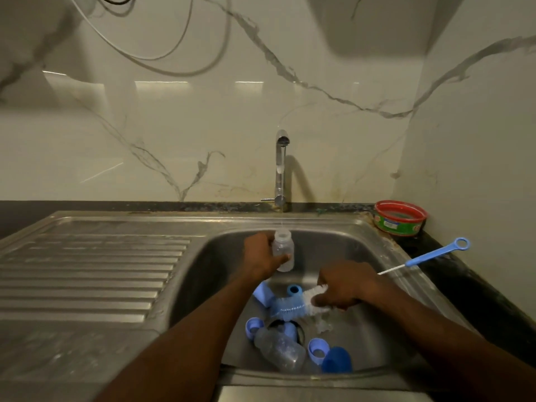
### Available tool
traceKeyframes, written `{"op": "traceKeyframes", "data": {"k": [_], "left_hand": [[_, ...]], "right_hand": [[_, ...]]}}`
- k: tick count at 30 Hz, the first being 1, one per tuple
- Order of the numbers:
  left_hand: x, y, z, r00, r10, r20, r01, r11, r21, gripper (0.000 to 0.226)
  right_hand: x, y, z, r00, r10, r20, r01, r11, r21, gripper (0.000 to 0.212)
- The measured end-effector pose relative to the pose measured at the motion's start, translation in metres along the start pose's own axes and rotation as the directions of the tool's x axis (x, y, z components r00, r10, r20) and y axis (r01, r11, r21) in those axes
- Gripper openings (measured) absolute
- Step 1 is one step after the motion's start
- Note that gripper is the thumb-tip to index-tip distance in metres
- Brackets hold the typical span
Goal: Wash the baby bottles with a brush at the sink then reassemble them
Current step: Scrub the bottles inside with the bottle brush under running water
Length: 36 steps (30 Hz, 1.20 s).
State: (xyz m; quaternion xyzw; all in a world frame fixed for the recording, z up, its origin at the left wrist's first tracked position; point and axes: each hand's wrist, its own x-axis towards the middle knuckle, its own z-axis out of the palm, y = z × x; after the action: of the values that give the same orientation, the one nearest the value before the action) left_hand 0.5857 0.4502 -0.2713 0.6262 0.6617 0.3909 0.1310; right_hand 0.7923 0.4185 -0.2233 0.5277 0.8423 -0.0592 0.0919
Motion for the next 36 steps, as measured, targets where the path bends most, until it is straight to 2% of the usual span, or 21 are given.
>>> {"op": "traceKeyframes", "data": {"k": [3,7,13,19,20,24,27,28,31,32,35,36], "left_hand": [[0.000,-0.002,-0.001,1.000,-0.015,0.006,0.015,1.000,0.015,0.048],[-0.004,0.002,-0.008,0.998,-0.013,-0.059,0.021,0.990,0.136,0.049],[-0.007,0.005,-0.008,0.997,0.001,-0.077,0.012,0.988,0.157,0.050],[-0.007,0.015,-0.015,0.946,0.111,-0.306,-0.089,0.992,0.086,0.057],[-0.007,0.014,-0.017,0.946,0.113,-0.303,-0.087,0.991,0.098,0.056],[-0.013,0.007,-0.014,0.992,0.021,-0.127,0.012,0.968,0.249,0.047],[-0.008,0.009,-0.015,0.969,0.061,-0.238,-0.023,0.987,0.160,0.053],[-0.007,0.010,-0.017,0.970,0.056,-0.236,-0.021,0.989,0.150,0.050],[-0.012,0.002,-0.014,0.999,-0.018,-0.036,0.027,0.955,0.296,0.037],[-0.013,0.002,-0.013,0.999,-0.016,-0.042,0.028,0.953,0.302,0.037],[-0.009,0.010,-0.015,0.973,0.060,-0.221,-0.022,0.985,0.172,0.049],[-0.008,0.012,-0.015,0.969,0.068,-0.239,-0.029,0.986,0.161,0.050]], "right_hand": [[-0.001,0.000,-0.003,1.000,0.005,0.024,-0.004,1.000,-0.017,0.033],[0.000,0.000,-0.003,0.999,-0.010,0.043,0.011,0.999,-0.035,0.033],[-0.001,0.003,-0.002,0.999,-0.018,0.032,0.019,1.000,-0.012,0.036],[0.000,-0.001,-0.003,1.000,-0.024,0.020,0.024,0.999,-0.024,0.038],[0.000,-0.001,-0.003,1.000,-0.027,0.016,0.027,0.999,-0.017,0.037],[0.000,0.000,-0.001,0.999,-0.052,0.010,0.052,0.999,-0.006,0.038],[0.000,0.000,-0.002,0.998,-0.062,0.014,0.062,0.998,-0.001,0.039],[0.000,0.000,-0.003,0.998,-0.062,0.019,0.062,0.998,-0.003,0.039],[0.000,-0.002,-0.001,0.997,-0.078,0.018,0.079,0.997,-0.026,0.037],[0.000,-0.002,-0.001,0.996,-0.082,0.016,0.083,0.996,-0.026,0.038],[0.001,-0.001,-0.002,0.996,-0.089,0.025,0.089,0.996,-0.007,0.039],[0.001,-0.001,-0.001,0.996,-0.090,0.025,0.090,0.996,-0.004,0.040]]}}
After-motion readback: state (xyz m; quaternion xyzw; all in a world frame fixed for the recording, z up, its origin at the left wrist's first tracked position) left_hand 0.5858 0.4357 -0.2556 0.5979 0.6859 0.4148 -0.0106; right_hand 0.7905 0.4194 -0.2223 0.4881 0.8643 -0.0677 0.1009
